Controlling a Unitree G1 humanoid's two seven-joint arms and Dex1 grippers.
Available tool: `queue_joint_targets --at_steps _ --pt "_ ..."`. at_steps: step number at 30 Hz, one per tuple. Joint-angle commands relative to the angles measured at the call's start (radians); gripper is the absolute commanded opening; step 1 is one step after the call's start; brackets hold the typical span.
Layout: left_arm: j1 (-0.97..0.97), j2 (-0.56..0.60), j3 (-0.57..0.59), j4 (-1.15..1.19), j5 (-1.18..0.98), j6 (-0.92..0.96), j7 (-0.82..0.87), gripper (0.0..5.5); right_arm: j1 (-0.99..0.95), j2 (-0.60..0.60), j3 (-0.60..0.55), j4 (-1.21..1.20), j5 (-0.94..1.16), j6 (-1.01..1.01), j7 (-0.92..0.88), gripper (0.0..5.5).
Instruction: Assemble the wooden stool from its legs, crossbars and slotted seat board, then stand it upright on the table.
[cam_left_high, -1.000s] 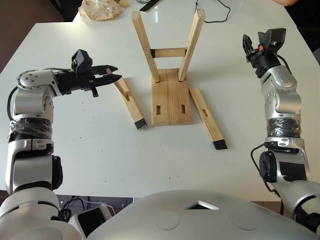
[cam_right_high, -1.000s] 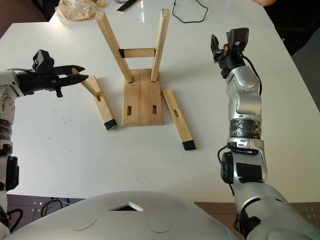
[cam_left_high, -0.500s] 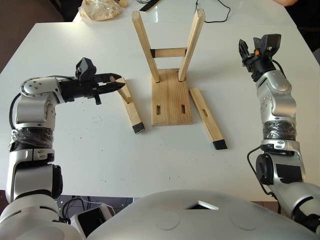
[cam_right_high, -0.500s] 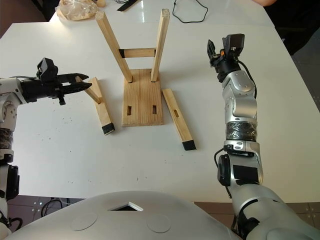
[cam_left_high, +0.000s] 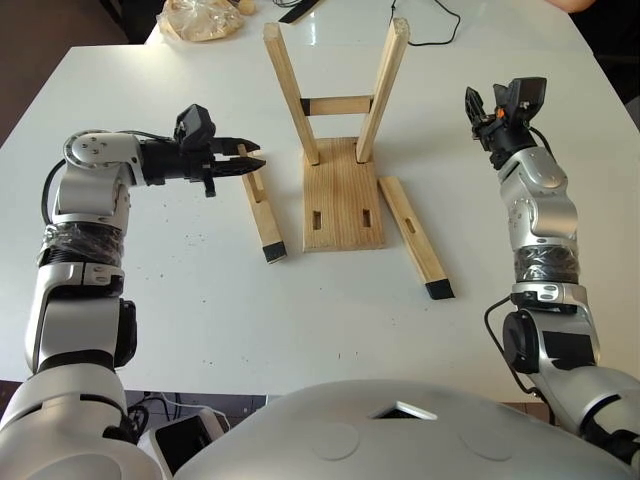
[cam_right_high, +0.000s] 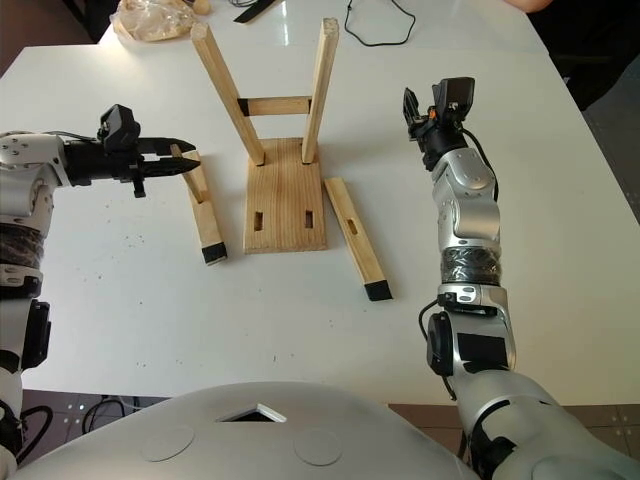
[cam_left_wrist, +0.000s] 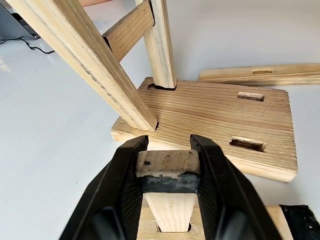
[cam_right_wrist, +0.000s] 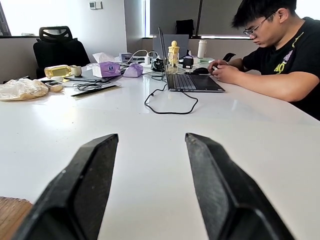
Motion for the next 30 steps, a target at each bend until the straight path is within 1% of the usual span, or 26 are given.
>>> queue_joint_targets --at_steps 1,6,12,15,17,18,19,22,27,30 --pt "0.107 -0.016 -0.05 0.09 0.063 0.035 -0.027 1.33 0.029 0.007 -0.005 -0.01 0.002 0.003 -0.001 2.46" --pt "0.074 -0.022 -0.012 0.109 0.007 0.076 -0.036 1.32 0.021 0.016 0.0 -0.002 0.003 0.004 -0.002 2.46" --pt "0.071 -0.034 -0.007 0.127 0.013 0.07 -0.025 1.32 0.007 0.021 -0.004 0.013 0.002 0.0 -0.001 2.46" --pt "0.079 -0.04 0.008 0.113 0.03 0.042 0.049 1.32 0.009 0.02 -0.007 0.01 0.003 0.002 -0.001 2.46" --pt "0.087 -0.028 0.024 0.062 0.016 0.063 0.07 1.32 0.012 0.015 -0.011 0.005 0.004 0.004 0.0 2.46" --pt "0.096 -0.017 0.042 0.022 -0.003 0.085 0.08 1.69 0.015 0.011 -0.014 0.0 0.005 0.006 -0.001 2.46" --pt "0.115 0.0 0.061 -0.024 -0.023 0.108 0.082 1.77 0.016 0.008 -0.019 -0.001 0.007 0.007 -0.002 2.46" --pt "0.207 0.05 0.119 -0.181 -0.045 0.154 0.108 2.26 0.037 0.006 -0.034 -0.018 0.01 0.013 -0.015 2.46" --pt "0.425 0.139 0.232 -0.432 -0.081 0.263 0.139 2.26 0.103 0.029 -0.038 -0.063 0.011 0.024 -0.033 2.46" --pt "0.53 0.137 0.323 -0.539 -0.115 0.328 0.205 2.26 0.123 0.033 -0.039 -0.078 0.01 0.028 -0.039 2.46"
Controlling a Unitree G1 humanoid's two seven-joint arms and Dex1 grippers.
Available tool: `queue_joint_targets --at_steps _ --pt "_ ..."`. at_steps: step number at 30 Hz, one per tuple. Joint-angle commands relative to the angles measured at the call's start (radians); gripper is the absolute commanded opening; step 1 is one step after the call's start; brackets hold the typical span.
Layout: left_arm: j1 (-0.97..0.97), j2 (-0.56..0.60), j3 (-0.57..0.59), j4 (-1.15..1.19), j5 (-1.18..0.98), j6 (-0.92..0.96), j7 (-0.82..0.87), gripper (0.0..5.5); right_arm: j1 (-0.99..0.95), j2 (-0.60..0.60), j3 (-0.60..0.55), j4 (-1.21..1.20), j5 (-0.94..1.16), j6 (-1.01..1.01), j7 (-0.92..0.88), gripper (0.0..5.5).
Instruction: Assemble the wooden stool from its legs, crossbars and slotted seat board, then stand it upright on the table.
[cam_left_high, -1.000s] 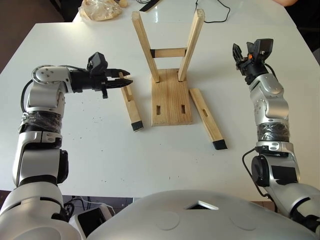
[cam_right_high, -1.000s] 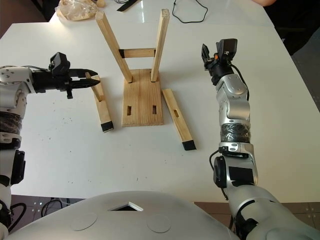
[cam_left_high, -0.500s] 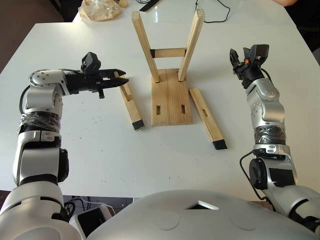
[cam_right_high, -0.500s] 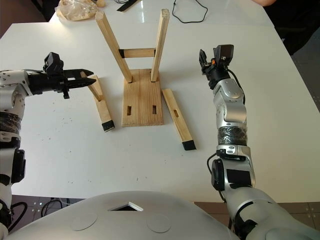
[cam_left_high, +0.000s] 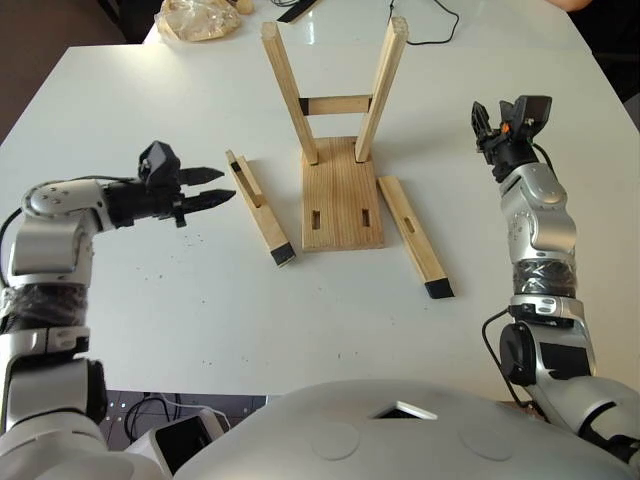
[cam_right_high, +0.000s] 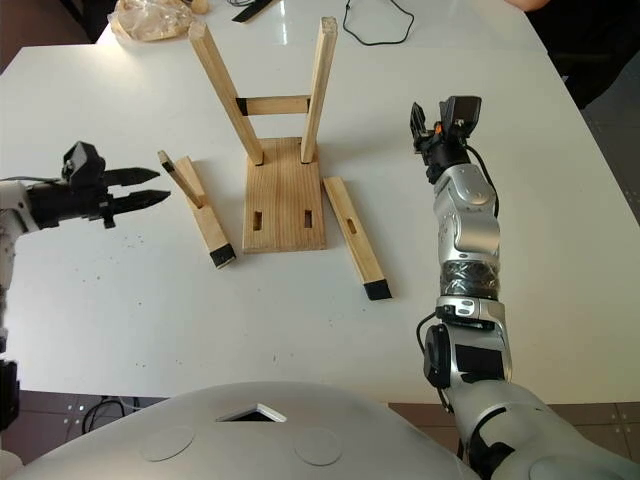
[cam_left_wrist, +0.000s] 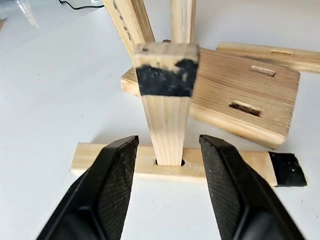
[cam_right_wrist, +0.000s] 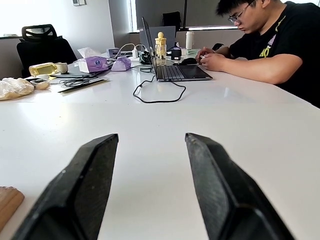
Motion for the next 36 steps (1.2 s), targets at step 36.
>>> queue_joint_targets --at_steps 36 --pt "-0.095 -0.937 0.153 -0.65 -0.024 0.362 1.518 2.26 0.033 0.042 0.01 -0.042 0.003 0.053 -0.044 2.46"
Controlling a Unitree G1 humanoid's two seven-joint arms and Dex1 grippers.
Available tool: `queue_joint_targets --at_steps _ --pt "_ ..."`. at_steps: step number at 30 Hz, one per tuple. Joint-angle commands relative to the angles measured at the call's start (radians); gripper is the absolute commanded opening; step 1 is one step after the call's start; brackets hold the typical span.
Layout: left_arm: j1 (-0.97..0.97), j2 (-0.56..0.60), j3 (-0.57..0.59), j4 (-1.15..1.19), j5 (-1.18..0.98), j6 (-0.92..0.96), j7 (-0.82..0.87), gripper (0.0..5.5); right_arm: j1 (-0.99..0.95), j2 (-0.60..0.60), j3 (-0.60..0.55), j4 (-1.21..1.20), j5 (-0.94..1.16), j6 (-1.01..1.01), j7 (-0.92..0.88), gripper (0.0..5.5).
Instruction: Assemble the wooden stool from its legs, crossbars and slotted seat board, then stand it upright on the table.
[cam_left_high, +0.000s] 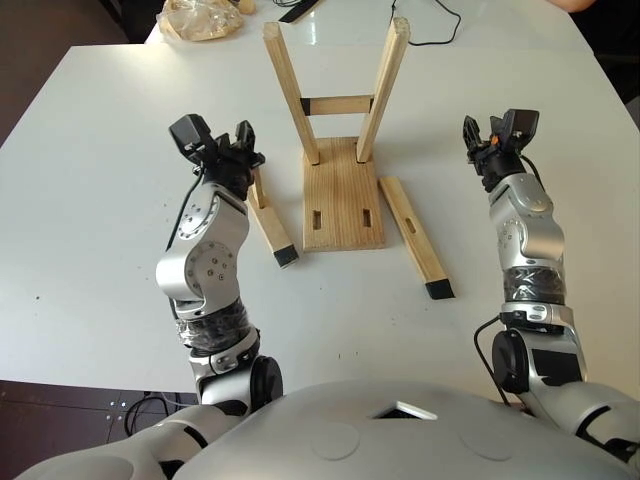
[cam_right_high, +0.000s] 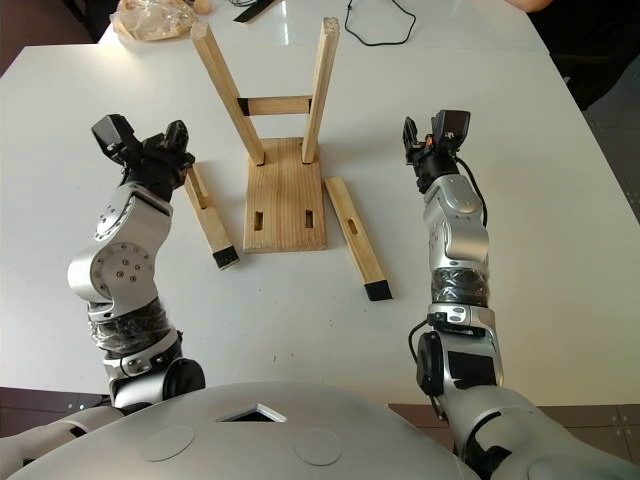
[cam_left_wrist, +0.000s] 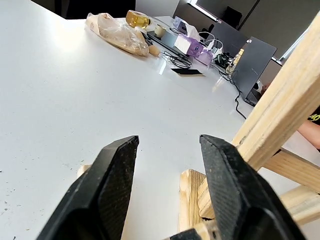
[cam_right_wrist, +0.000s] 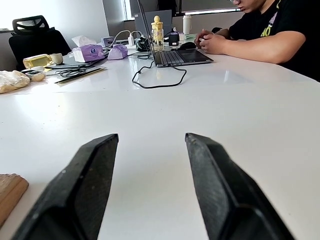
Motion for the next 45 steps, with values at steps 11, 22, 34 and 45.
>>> queue_joint_targets --at_steps 11,22,34,45 --pt "-0.096 0.05 -0.006 -0.099 0.171 -0.147 0.073 2.26 0.048 0.031 0.014 -0.043 -0.004 0.019 -0.018 2.46" --pt "-0.067 0.011 -0.103 -0.043 0.141 -0.034 0.022 2.26 0.05 0.039 0.009 -0.03 -0.007 0.008 -0.025 2.46" --pt "-0.088 -0.056 -0.014 -0.063 0.054 -0.013 0.057 2.26 0.047 0.039 0.012 -0.02 -0.009 0.01 -0.022 2.46" --pt "-0.154 0.051 -0.044 -0.067 0.21 -0.122 0.061 2.26 0.052 0.048 0.013 -0.015 -0.012 0.004 -0.029 2.46"
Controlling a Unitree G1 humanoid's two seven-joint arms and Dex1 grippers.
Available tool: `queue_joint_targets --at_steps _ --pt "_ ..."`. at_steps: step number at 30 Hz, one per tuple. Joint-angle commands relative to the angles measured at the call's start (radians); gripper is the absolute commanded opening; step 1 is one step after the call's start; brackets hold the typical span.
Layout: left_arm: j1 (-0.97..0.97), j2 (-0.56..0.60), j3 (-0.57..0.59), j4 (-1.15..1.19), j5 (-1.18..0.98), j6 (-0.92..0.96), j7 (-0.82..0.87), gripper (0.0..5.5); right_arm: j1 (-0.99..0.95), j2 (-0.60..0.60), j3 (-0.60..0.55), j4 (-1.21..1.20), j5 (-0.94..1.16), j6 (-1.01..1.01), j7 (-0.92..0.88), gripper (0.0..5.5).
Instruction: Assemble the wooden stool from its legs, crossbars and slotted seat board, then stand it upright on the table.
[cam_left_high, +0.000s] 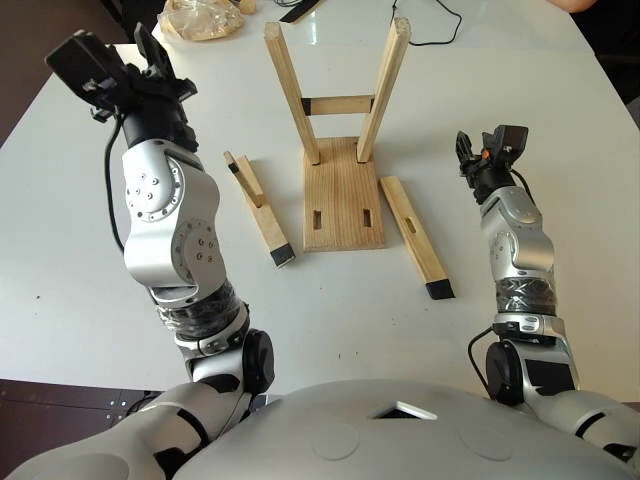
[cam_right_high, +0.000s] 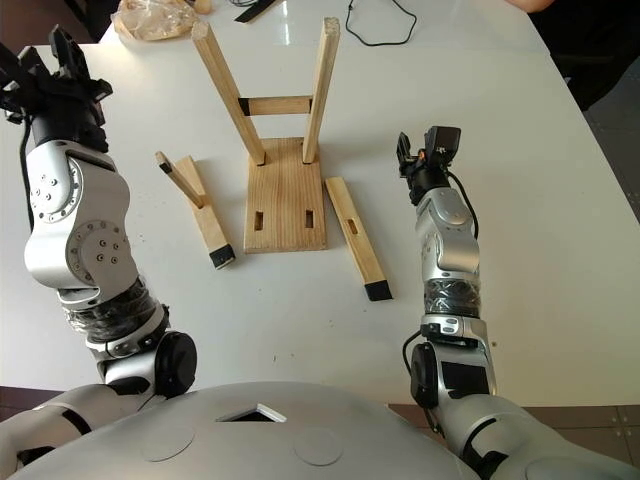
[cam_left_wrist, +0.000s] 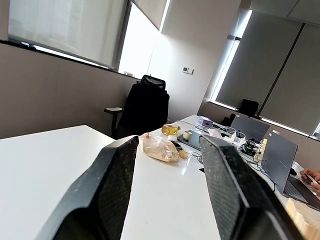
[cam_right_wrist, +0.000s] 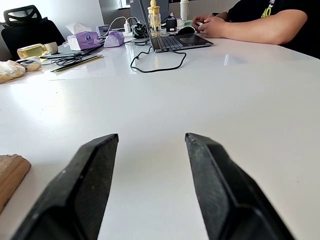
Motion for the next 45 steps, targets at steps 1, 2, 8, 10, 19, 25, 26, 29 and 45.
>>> queue_joint_targets --at_steps 1,2,8,10,19,25,26,29,45 --pt "0.017 -0.033 -0.032 0.07 -0.03 0.047 -0.034 2.26 0.001 0.008 0.004 0.01 -0.004 -0.007 -0.006 2.46" --pt "0.029 -0.036 -0.045 0.092 -0.034 0.07 -0.046 2.26 0.0 0.009 0.002 0.013 -0.003 -0.009 -0.006 2.46" --pt "0.102 -0.077 -0.041 0.184 -0.042 0.133 -0.048 2.26 -0.004 0.006 -0.003 0.03 -0.004 -0.02 -0.008 2.46" --pt "0.122 -0.087 -0.034 0.208 -0.045 0.134 -0.053 2.26 -0.003 0.004 -0.007 0.034 -0.003 -0.024 -0.01 2.46" --pt "0.071 -0.057 -0.018 0.095 -0.007 -0.007 -0.051 2.26 0.011 0.018 -0.003 0.025 -0.003 -0.027 -0.017 2.46" --pt "0.04 -0.037 -0.006 0.119 -0.007 -0.014 -0.057 2.26 0.011 0.024 0.006 0.038 -0.008 -0.031 -0.015 2.46" --pt "0.053 -0.045 -0.011 0.131 -0.015 0.0 -0.062 2.26 0.012 0.025 0.007 0.037 -0.009 -0.031 -0.015 2.46" --pt "0.095 -0.088 -0.014 0.152 -0.04 0.069 -0.052 2.26 0.015 0.022 0.005 0.039 -0.009 -0.032 -0.013 2.46" --pt "0.241 0.017 -0.015 -0.012 0.109 0.058 -0.05 2.26 0.035 0.003 -0.006 0.027 -0.009 -0.024 -0.008 2.46"
